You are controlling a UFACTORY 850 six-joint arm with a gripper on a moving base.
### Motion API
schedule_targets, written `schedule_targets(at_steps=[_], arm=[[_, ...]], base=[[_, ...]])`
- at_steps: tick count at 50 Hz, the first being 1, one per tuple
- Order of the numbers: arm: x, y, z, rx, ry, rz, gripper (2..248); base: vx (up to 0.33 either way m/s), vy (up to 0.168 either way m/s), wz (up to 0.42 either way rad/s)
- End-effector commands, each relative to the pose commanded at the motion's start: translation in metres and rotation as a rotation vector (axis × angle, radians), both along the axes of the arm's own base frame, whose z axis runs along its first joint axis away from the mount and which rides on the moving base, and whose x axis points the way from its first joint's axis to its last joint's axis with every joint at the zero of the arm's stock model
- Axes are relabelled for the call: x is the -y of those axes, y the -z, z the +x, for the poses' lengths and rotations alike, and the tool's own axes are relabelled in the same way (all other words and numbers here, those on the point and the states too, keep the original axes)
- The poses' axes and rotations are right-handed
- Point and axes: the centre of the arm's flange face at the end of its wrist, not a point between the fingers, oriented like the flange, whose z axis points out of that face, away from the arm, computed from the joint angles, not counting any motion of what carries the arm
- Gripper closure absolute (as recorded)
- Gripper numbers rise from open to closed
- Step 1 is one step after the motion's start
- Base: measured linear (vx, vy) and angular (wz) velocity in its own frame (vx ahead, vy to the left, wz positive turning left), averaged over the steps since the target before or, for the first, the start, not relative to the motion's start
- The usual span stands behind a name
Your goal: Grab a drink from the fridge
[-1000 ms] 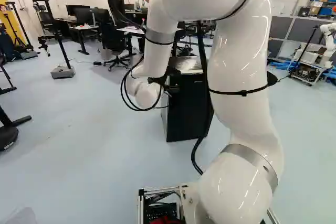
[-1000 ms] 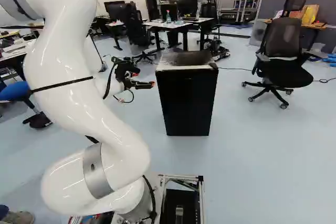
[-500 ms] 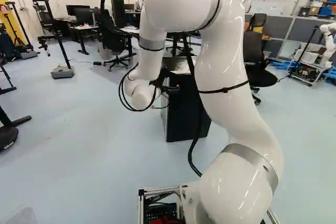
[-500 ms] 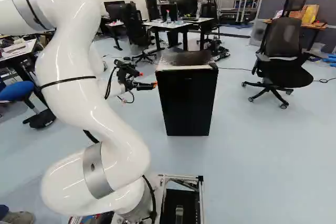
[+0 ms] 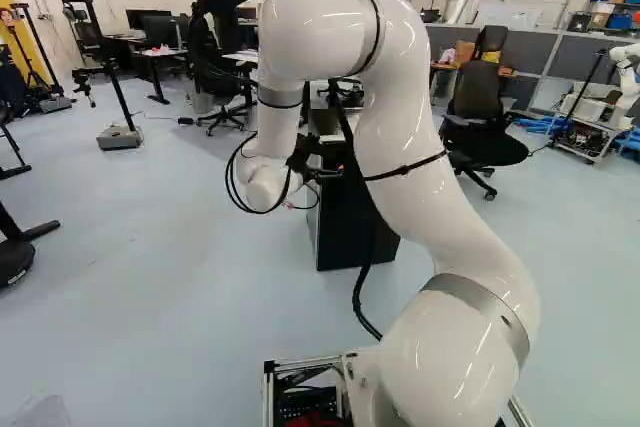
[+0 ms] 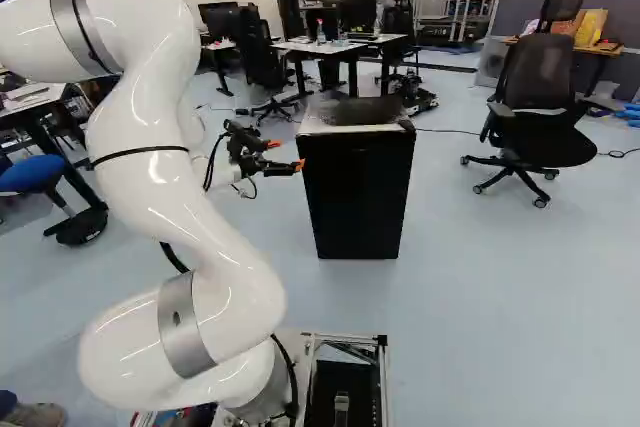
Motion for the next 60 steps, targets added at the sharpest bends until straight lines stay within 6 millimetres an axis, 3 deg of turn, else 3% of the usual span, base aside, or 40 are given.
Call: schedule_targets(at_steps=[48,60], arm=[[0.004,0.005,0.044,0.043,0.109,0.041,3],[0.007,0.005,0.047,0.045,0.123,0.045,3]], base=[[0.0,0.0,0.0],[0.0,0.0,0.0]])
